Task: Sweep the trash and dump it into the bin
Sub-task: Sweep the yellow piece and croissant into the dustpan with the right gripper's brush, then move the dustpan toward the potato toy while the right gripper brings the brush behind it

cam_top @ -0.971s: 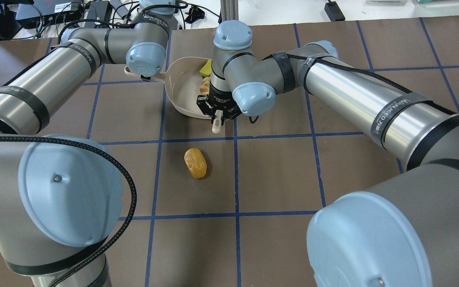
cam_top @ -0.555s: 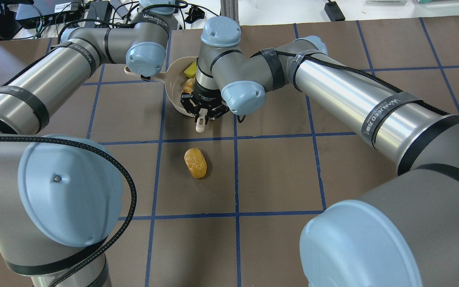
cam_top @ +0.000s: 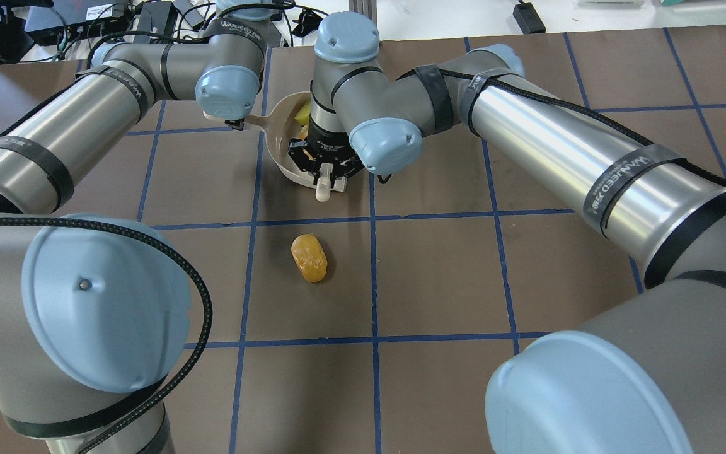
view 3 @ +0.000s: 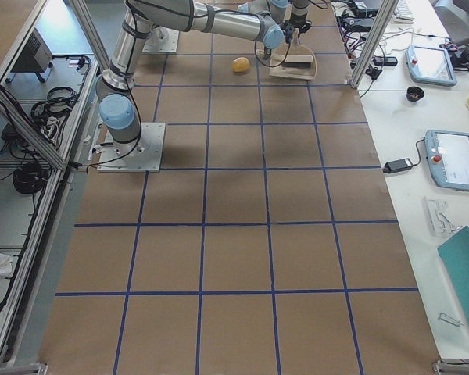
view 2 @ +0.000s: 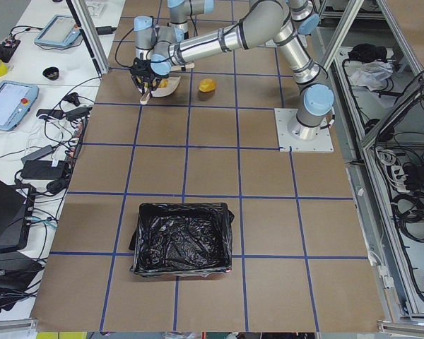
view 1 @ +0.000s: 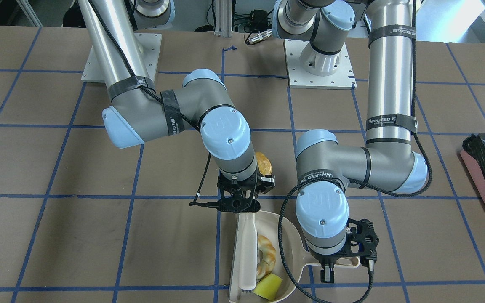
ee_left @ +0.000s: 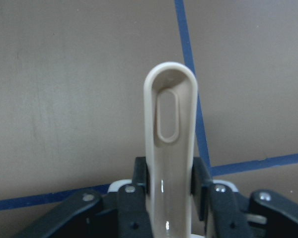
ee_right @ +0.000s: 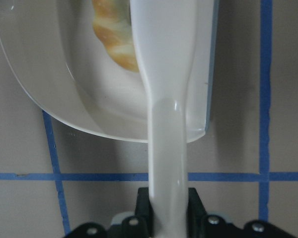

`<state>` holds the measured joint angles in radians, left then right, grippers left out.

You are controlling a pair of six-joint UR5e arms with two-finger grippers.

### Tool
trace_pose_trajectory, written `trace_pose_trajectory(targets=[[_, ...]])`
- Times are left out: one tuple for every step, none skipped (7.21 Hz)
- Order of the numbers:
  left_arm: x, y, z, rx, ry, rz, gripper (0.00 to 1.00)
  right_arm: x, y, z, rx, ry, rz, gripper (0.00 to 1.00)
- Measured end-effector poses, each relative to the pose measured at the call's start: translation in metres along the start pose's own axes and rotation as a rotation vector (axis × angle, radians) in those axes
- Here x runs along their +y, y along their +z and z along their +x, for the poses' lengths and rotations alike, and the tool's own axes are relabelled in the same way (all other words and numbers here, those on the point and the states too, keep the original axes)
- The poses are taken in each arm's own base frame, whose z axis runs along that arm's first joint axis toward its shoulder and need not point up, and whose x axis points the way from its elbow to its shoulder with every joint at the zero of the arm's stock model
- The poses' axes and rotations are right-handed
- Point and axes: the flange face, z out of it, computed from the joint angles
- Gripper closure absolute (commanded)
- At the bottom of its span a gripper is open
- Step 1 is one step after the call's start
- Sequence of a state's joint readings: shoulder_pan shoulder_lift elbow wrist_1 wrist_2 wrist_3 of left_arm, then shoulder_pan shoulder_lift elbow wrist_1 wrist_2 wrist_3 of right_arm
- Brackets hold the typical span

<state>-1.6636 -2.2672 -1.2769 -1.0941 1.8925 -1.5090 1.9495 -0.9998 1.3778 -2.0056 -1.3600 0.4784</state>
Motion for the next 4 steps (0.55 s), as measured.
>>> trace_pose_trajectory(targets=[[-0.008,0.001,-0.001,-0.001,0.013,-0.022,1.0,-0.008,-0.025,0.02,0.008,0.014,0.015,1.0],[-0.023,0.002,-0.005,-0.004,0.025,-0.038,1.0,-0.017,-0.05,0.042,0.011,0.035,0.033,1.0],[-0.044,0.001,-0.01,-0.009,0.034,-0.048,1.0,-0.023,-0.068,0.059,0.015,0.049,0.04,1.0],[-0.068,-0.002,-0.018,-0.012,0.038,-0.055,1.0,-0.025,-0.078,0.072,0.041,0.03,0.048,1.0]])
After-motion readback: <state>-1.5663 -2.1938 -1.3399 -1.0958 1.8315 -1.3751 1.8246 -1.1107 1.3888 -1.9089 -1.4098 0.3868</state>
